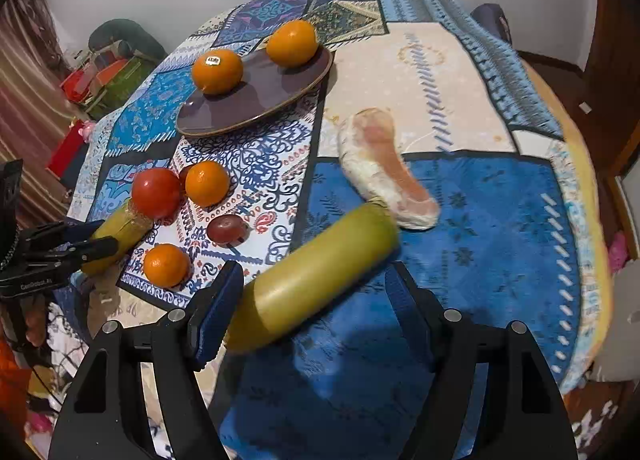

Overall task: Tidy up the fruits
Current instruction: 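Grasp and lift one gourd with the right tool while the left tool lifts the other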

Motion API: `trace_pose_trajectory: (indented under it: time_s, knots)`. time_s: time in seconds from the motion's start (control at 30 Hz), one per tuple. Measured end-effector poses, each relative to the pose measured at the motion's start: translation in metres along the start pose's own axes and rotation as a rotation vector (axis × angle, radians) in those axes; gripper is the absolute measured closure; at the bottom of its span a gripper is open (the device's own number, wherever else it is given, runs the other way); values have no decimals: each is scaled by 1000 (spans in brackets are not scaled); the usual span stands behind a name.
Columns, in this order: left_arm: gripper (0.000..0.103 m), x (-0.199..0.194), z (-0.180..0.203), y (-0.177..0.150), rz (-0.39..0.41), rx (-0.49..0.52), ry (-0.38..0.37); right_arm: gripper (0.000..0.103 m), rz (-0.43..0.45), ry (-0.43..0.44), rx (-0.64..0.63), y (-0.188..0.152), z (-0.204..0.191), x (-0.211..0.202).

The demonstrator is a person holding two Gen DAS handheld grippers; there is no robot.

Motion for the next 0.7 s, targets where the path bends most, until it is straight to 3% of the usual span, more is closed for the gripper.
trace_pose_trajectory:
  time_s: [0.2,0.43,0.7]
  knots:
    - [45,12,5,1,-11,8,50,29,-10,1,-11,4,-4,13]
    - [59,2,4,-4,-18,16,15,54,-27,94,-52,3,-17,16]
    - [63,-6,-20,-14,-35,-85,32,65,-50,56,-145,-5,-20,5]
Point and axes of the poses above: each gripper's, at about its wrist camera, not at the fingertips, and x roughly the way its jaws point, z to its right, y to its top, the point moved 8 cm from there along x, roughly the way its jaws point, and after that the axes turned 14 degrees about y, right-handed, at the moved point
